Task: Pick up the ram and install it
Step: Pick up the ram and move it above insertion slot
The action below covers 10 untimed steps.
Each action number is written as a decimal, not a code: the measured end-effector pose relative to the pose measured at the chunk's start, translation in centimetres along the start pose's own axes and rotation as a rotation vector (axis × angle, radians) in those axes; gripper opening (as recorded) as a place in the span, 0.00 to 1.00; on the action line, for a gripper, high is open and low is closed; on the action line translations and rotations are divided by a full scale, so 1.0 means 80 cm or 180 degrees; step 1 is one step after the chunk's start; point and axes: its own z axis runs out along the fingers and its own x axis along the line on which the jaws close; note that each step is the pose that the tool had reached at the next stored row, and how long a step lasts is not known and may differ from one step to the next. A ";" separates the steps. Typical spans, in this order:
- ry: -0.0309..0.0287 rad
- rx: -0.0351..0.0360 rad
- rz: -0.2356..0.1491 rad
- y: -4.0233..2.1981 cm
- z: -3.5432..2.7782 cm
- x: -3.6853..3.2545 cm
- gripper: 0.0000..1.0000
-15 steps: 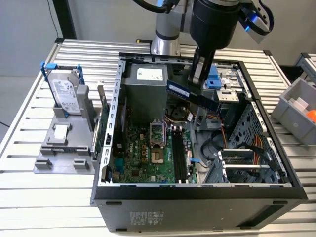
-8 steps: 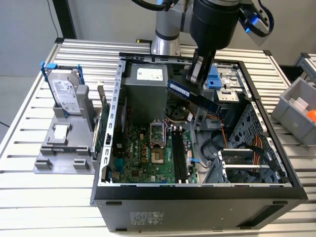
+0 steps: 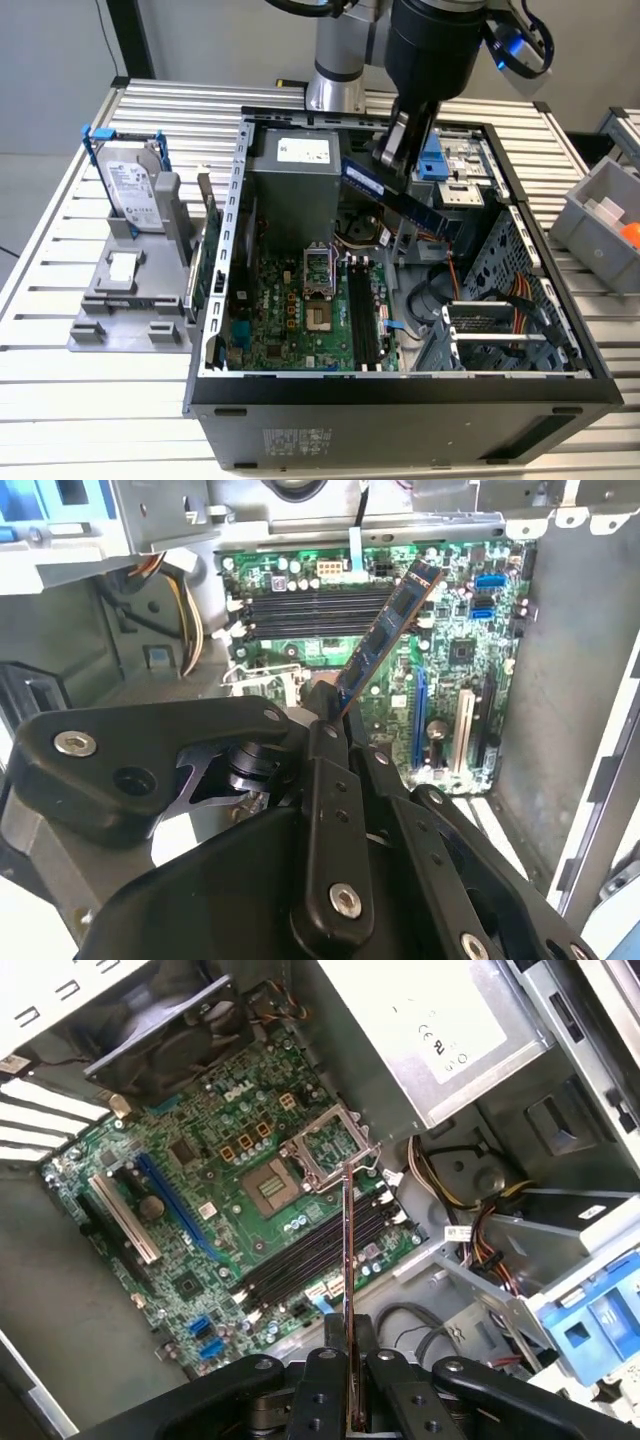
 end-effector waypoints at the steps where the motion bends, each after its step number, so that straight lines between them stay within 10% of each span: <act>1: 0.0000 0.0001 0.0032 0.0000 0.0000 0.0000 0.00; 10: -0.0001 0.0012 0.0295 0.0000 0.0000 0.0000 0.00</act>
